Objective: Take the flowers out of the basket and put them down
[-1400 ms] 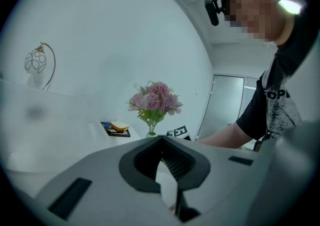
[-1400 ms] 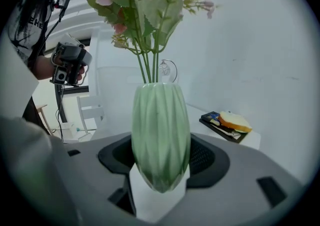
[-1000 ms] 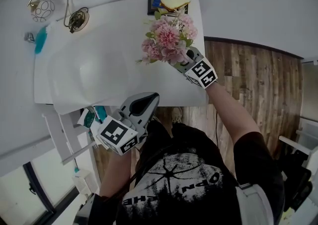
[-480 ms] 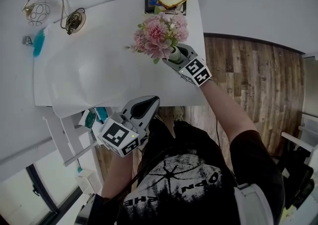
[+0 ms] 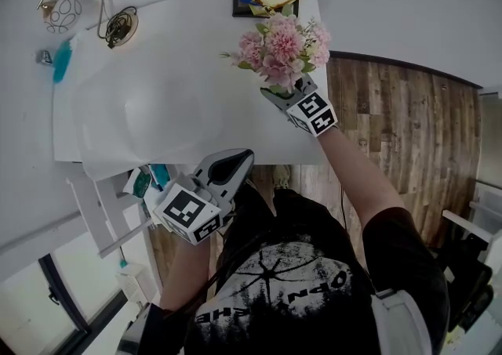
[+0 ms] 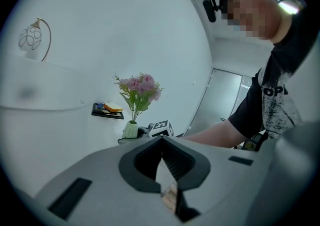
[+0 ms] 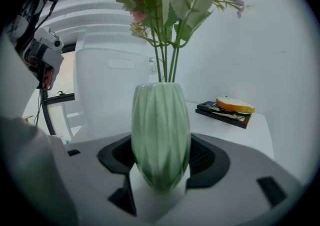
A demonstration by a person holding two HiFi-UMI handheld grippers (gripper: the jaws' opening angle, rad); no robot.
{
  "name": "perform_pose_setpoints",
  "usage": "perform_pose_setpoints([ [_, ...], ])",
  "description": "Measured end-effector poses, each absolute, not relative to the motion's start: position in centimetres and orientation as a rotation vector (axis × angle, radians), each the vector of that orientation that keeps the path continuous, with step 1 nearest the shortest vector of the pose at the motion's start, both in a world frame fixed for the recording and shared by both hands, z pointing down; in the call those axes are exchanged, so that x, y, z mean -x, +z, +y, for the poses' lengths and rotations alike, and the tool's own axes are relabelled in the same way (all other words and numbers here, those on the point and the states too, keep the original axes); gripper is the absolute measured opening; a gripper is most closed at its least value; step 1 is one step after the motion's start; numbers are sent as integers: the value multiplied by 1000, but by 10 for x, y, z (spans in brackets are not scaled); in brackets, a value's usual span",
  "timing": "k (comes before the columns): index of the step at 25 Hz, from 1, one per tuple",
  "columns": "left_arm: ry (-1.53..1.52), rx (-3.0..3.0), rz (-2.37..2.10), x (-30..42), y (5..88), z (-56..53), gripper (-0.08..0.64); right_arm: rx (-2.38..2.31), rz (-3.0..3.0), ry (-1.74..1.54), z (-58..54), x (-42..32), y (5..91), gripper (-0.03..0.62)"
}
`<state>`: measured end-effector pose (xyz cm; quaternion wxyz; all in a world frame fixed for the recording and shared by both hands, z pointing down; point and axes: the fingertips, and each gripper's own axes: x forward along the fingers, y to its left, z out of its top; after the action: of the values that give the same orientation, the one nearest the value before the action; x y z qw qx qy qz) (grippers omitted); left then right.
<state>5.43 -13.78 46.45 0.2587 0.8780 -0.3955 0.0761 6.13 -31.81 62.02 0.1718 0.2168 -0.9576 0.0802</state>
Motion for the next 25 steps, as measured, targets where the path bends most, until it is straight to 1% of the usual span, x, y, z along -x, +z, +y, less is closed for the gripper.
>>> perform_pose_setpoints([
  [6,219,-2370,-1071,-53,470,-134,12,-673,-2741,196,-316,-63,620,284],
  [25,229,-2356,-1062,-50,477,-123,12,-735,-2759,279,-315,-67,620,288],
])
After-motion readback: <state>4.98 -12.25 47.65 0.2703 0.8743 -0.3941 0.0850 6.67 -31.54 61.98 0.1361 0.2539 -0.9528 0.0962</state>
